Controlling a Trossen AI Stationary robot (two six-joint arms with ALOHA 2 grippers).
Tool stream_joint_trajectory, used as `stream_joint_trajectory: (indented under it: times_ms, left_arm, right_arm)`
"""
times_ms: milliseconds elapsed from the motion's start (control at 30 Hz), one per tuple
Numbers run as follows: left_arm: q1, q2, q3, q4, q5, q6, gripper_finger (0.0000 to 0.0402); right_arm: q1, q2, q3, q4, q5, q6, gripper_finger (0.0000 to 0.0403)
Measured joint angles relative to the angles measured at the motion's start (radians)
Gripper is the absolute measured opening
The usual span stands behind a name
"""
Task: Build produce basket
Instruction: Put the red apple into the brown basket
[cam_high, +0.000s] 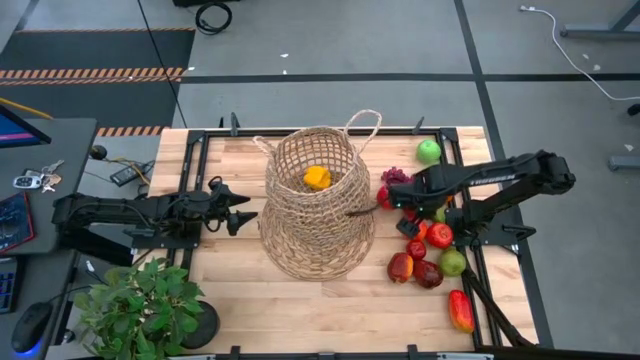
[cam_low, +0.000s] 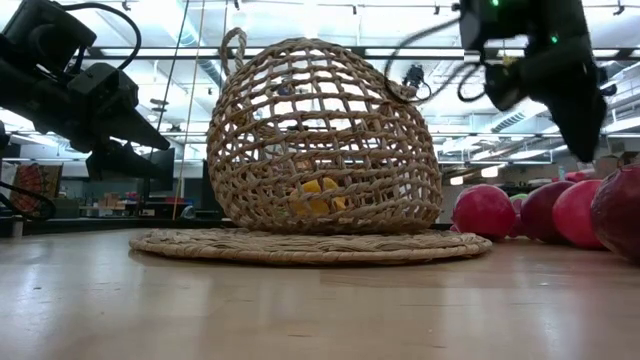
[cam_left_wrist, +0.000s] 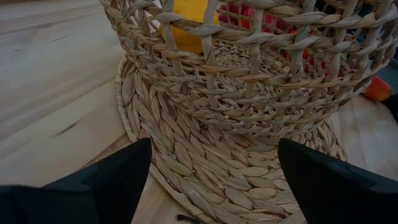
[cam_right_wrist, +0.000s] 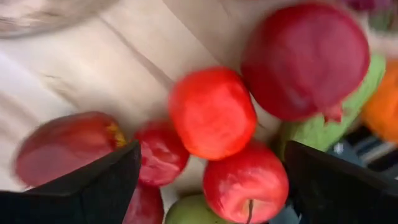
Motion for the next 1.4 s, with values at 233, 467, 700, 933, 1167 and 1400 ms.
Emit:
stream_joint_trajectory:
  times_ms: [233,467,700,933,1167,1400]
  left_arm:
    - [0.000,0.000,0.000,0.000,0.000,0.000,0.0357]
    - [0.000,0.000,0.000,0.000,0.000,0.000,0.0357]
    - [0.000,0.000,0.000,0.000,0.000,0.000,0.0357]
    - [0.000,0.000,0.000,0.000,0.000,0.000,0.0357]
    - [0.000,0.000,0.000,0.000,0.000,0.000,0.0357]
    - [0.000,0.000,0.000,0.000,0.000,0.000,0.0357]
  right_arm:
    - [0.038,-0.003,-0.073,0.084,0.002,0.108,0.0398]
    - [0.060,-0.004,-0.163,0.221,-0.027,0.193,0.0398]
    - [0.065,-0.003,-0.253,0.359,-0.027,0.206,0.0398]
    - [0.064,-0.003,-0.283,0.457,0.014,0.182,0.0398]
    - [0.064,-0.003,-0.306,0.500,0.015,0.176,0.0374]
    - [0.064,-0.003,-0.308,0.504,0.016,0.165,0.0352]
